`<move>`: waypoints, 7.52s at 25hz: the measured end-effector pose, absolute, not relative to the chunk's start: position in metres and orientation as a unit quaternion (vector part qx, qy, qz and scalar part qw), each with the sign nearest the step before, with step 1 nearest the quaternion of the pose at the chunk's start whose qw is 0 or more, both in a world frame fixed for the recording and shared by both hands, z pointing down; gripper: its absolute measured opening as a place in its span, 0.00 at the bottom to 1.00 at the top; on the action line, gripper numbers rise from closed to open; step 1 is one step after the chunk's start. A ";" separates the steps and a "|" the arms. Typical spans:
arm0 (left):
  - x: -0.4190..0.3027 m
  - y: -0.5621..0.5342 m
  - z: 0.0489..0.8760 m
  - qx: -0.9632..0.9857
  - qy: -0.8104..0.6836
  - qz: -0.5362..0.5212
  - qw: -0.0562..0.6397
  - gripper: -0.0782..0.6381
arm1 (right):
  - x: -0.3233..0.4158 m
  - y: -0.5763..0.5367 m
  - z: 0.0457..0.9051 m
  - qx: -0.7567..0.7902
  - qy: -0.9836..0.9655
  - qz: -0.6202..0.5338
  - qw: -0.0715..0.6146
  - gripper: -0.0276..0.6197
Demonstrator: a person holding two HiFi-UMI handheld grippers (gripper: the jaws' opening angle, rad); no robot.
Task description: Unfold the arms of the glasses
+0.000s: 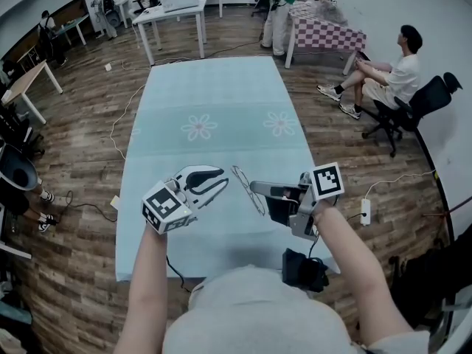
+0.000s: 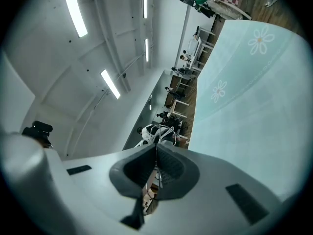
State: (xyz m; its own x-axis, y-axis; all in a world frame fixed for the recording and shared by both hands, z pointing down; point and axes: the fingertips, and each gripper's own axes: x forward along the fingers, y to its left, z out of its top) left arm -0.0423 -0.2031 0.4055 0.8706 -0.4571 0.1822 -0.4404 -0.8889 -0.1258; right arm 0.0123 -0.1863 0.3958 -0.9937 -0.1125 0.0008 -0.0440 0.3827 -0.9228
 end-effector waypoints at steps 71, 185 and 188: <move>-0.035 -0.106 0.407 -0.984 0.077 -0.152 0.052 0.17 | 0.059 -0.219 0.417 -0.161 0.813 -0.553 0.087 0.06; -0.010 -0.168 0.413 -0.909 0.040 -0.017 -0.413 0.12 | 0.035 -0.172 0.414 -0.035 0.837 -0.544 0.052 0.06; -0.006 -0.163 0.413 -0.913 0.039 -0.031 -0.405 0.13 | 0.033 -0.170 0.413 -0.036 0.838 -0.543 0.049 0.06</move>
